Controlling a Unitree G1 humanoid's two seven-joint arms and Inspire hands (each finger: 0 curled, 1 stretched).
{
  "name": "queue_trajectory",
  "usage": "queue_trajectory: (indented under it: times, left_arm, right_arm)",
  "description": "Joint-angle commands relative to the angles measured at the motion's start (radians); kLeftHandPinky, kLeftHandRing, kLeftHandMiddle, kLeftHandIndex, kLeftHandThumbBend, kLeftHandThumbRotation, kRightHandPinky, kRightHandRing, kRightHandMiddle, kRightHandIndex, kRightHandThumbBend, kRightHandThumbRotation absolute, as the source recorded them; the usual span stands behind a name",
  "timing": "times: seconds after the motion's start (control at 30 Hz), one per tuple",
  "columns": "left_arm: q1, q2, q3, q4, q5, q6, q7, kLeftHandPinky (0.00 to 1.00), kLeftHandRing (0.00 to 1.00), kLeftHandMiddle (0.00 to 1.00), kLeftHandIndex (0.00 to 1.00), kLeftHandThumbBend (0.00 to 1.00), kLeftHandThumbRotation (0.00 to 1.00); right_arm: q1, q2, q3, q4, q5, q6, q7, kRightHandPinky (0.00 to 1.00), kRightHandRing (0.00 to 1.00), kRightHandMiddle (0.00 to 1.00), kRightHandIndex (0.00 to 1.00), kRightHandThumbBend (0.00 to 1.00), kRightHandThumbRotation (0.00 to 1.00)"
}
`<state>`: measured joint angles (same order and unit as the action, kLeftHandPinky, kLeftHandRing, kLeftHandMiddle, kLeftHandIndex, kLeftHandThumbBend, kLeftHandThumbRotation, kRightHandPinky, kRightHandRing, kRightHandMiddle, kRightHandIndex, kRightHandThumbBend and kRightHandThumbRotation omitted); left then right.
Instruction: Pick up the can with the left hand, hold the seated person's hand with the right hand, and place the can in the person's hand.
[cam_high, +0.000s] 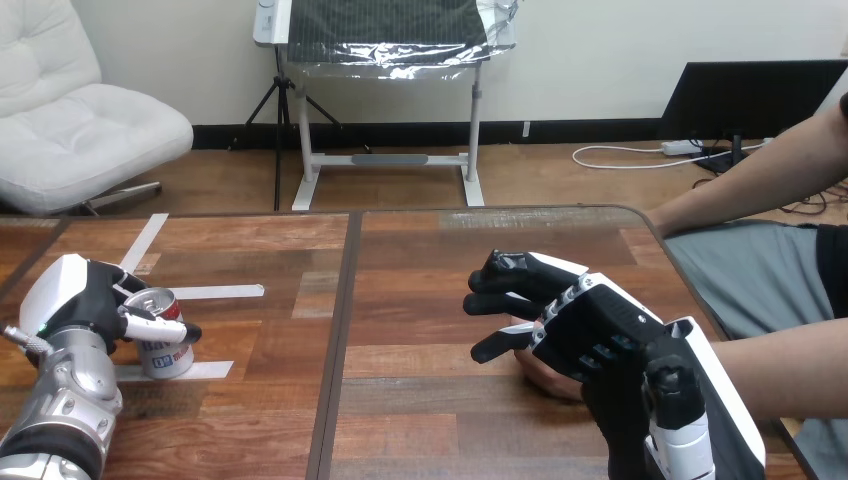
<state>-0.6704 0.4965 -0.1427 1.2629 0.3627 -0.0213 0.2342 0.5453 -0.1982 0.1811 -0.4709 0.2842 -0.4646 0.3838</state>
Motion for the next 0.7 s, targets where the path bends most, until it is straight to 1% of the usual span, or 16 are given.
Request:
queue_trajectory:
  times: [0.0,0.67]
  left_arm:
    - [-0.065,0.012,0.005,-0.02,-0.002,-0.026,0.005,0.4,0.47,0.5,0.48,0.79,0.0]
    - [-0.06,0.021,0.02,-0.025,-0.029,-0.03,-0.044,0.43,0.48,0.51,0.49,0.8,0.0]
  right_arm:
    - [-0.029,0.012,-0.002,-0.048,0.002,-0.012,-0.008,0.59,0.74,0.77,0.76,0.75,0.94]
    - [-0.034,0.011,-0.002,-0.032,0.016,-0.018,-0.001,0.59,0.75,0.77,0.76,0.75,0.93]
